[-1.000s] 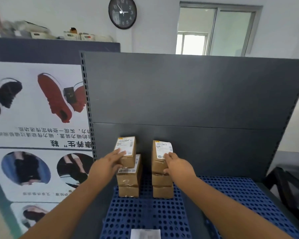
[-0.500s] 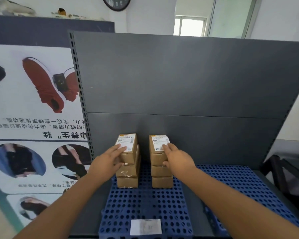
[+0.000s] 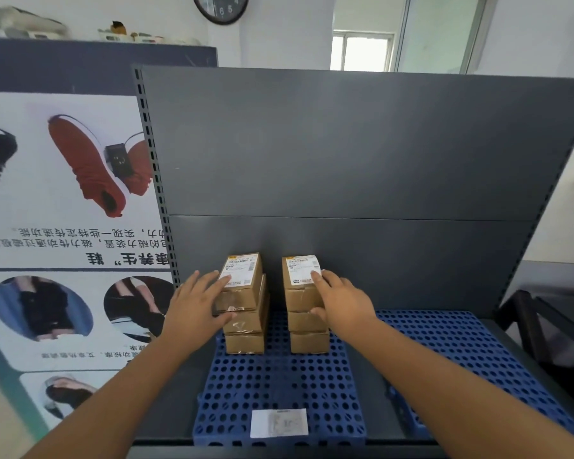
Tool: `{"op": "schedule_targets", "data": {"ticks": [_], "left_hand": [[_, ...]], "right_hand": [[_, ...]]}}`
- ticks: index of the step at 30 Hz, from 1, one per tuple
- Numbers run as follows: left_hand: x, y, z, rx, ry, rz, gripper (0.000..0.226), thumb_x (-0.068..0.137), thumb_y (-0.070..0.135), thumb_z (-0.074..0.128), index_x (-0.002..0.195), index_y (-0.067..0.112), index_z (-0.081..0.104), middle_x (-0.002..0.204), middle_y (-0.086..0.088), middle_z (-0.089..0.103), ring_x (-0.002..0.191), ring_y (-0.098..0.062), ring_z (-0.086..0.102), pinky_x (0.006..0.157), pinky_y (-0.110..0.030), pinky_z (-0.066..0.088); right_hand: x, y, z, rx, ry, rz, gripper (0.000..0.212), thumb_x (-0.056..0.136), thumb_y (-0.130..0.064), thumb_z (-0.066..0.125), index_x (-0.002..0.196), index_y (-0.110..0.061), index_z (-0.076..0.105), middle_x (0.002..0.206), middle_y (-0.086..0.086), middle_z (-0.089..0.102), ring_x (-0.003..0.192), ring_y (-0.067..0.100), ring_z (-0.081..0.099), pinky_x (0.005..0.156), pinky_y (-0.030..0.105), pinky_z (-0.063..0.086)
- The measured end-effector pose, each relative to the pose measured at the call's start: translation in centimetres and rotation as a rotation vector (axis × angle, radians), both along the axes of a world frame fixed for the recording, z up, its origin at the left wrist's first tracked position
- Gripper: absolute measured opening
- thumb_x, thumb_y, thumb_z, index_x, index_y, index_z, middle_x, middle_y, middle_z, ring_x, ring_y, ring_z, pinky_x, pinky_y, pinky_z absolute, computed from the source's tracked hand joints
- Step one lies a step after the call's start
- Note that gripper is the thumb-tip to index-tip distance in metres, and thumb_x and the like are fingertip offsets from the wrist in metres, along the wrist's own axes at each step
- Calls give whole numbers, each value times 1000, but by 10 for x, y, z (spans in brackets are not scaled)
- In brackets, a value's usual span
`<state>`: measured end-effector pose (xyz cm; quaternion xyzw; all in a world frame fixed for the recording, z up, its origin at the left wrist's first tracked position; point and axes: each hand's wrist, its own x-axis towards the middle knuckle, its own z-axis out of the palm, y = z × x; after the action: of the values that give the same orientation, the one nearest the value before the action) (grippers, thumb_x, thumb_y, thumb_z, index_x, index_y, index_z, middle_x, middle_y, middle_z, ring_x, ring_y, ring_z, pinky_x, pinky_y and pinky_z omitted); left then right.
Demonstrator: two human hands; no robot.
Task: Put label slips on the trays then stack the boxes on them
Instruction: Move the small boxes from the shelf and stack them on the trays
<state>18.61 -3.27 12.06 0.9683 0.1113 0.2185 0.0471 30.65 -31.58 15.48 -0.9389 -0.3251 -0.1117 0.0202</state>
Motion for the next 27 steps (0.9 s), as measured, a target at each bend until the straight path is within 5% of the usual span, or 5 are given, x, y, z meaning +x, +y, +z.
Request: {"op": "schedule_targets", "data": {"ticks": [12,18,22,27], "left_hand": [[-15,-96,40,17,-107,-151,82,75,58,72,145,25,44,149,-3,44,142,-29,30,113,-53,30],[-2,-221,53,30,-147,-384,79,77,62,67,141,19,49,142,-5,51,135,-30,42,110,-51,36],[6,-320,52,42,-163,-550,92,77,83,35,142,20,48,142,-4,53,134,-30,43,110,-49,38],[7,-446,38,-26,-167,-763,89,78,80,39,142,20,48,140,-2,53,131,-26,47,107,-47,41]], "right_hand": [[-39,-106,18,170,-81,-47,87,89,-64,52,155,-26,9,161,1,20,146,23,19,114,43,31],[-74,-230,21,247,-65,-202,94,86,-73,47,156,-26,7,162,-1,18,148,23,17,117,43,26],[-111,-324,21,326,-62,-321,96,82,-74,51,155,-26,11,160,-2,22,147,21,19,118,41,26],[-172,-444,15,380,-122,-485,95,79,-71,59,154,-25,20,157,-3,30,144,18,24,117,37,27]]}}
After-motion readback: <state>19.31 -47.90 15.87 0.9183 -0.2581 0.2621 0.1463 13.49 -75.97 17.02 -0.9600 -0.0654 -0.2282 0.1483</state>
